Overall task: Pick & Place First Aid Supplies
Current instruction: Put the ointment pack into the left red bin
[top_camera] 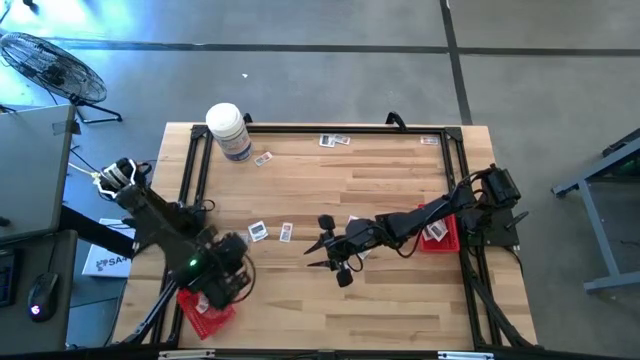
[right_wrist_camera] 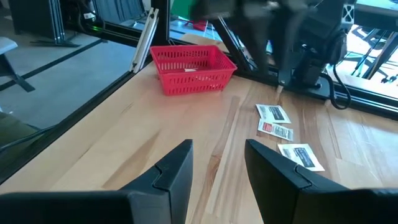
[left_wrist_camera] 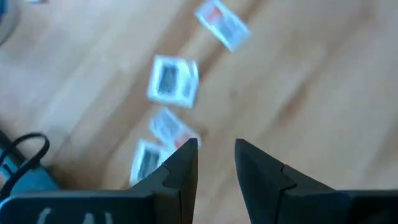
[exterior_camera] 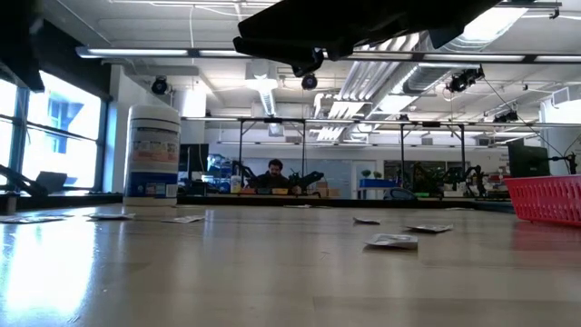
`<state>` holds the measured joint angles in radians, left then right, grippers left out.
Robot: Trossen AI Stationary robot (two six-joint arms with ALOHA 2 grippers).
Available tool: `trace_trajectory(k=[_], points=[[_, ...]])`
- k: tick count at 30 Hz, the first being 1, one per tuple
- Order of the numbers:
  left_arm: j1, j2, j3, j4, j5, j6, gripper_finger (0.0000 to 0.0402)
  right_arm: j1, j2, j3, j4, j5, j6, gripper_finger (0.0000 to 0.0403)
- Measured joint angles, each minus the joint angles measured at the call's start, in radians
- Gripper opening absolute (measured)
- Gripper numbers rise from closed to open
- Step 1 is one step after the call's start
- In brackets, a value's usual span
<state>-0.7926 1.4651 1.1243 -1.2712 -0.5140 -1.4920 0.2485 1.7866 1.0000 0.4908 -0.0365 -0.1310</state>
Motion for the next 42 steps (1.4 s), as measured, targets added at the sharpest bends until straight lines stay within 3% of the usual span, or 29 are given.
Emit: trace_trajectory(k=[5,11,16,21,30,34,39,42], points=[[0.154,-0.001,-0.103,0.083,-0.006,0.050,0.0103,0.000,0.000,0.000,0.000,-0.001,0.004,0.0139],[0.283,-0.091,-0.341,0.225,0.072,0.088,0.0103,0.001,0.000,0.000,0.000,-0.016,0.044,0.0139],[0.345,-0.200,-0.458,0.317,0.185,0.274,0.0103,0.000,0.000,0.000,-0.005,-0.022,0.037,0.0139],[0.428,-0.244,-0.500,0.355,0.304,0.507,0.0103,-0.013,0.000,0.000,-0.007,-0.021,0.039,0.0139],[0.565,-0.238,-0.560,0.591,0.399,0.980,0.0103,-0.019,0.000,0.000,-0.008,-0.019,0.044,0.0139],[0.614,-0.238,-0.561,0.591,0.412,1.053,0.0103,-0.019,0.000,0.000,-0.018,-0.021,0.045,0.0139],[0.671,-0.238,-0.561,0.589,0.522,1.105,0.0103,-0.019,0.000,0.000,-0.031,-0.022,0.045,0.0139],[0.676,-0.238,-0.561,0.590,0.534,1.133,0.0103,-0.019,0.000,0.000,-0.034,-0.023,0.052,0.0139]])
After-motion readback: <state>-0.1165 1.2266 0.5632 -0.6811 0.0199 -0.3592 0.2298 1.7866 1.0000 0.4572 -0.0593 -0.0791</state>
